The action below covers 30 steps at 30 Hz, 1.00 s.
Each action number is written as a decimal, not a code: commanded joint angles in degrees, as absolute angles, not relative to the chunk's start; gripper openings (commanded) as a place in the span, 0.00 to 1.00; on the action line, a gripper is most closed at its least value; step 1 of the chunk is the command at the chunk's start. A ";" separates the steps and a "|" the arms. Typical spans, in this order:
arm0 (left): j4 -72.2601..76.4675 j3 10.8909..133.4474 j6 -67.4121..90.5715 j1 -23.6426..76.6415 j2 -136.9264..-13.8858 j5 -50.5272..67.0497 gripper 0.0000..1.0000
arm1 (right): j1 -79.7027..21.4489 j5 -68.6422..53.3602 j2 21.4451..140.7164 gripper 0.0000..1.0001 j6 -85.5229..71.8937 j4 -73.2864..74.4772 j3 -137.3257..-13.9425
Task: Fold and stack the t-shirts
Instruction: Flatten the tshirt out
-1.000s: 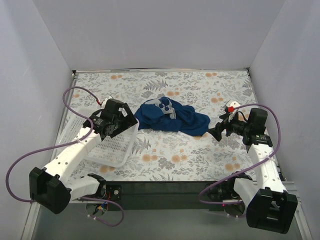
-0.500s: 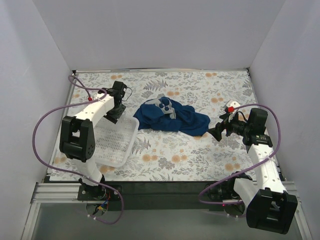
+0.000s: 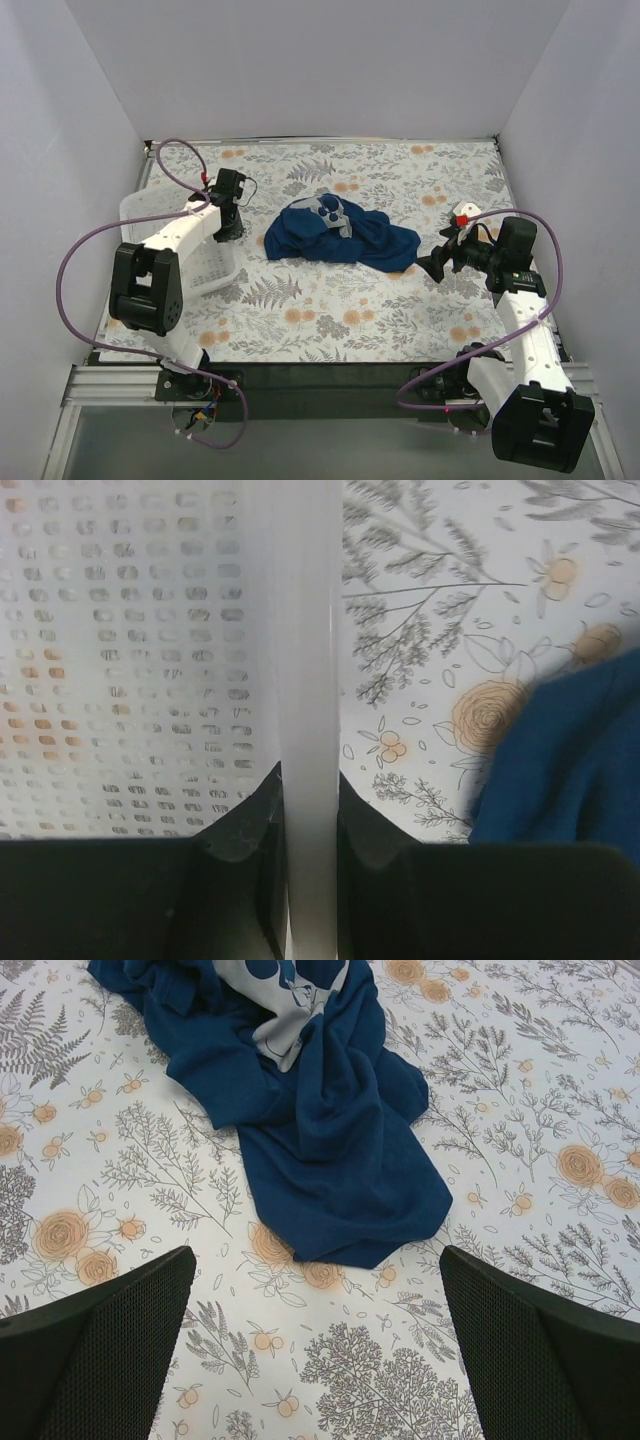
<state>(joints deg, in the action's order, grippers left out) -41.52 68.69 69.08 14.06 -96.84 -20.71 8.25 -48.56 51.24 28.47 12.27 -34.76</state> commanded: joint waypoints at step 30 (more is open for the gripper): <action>-10.02 88.68 19.77 4.04 -118.74 -13.18 0.10 | 8.53 -53.26 49.66 0.98 28.56 12.92 -35.07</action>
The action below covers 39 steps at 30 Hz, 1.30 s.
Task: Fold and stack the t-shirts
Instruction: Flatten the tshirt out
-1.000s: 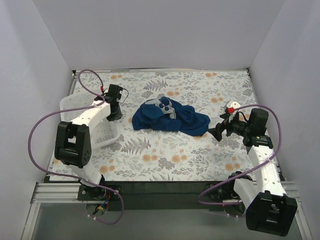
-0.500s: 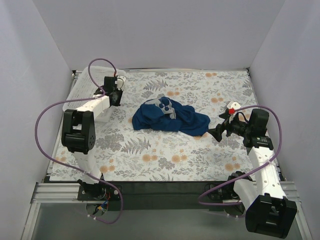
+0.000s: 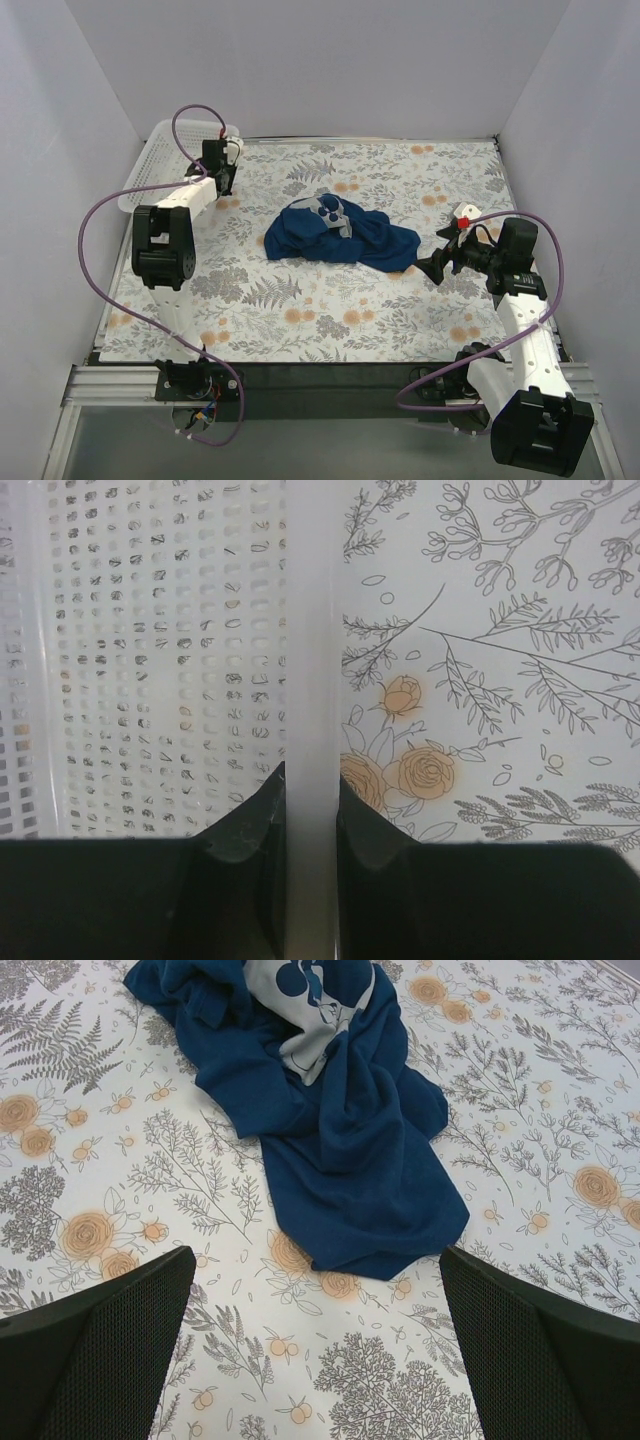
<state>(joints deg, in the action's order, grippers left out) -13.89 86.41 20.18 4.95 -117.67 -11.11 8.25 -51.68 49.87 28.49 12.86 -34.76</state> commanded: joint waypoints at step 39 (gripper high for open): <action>-8.53 62.75 52.73 38.50 -95.79 -7.28 0.73 | -5.62 -30.77 92.10 0.66 26.81 21.27 -58.62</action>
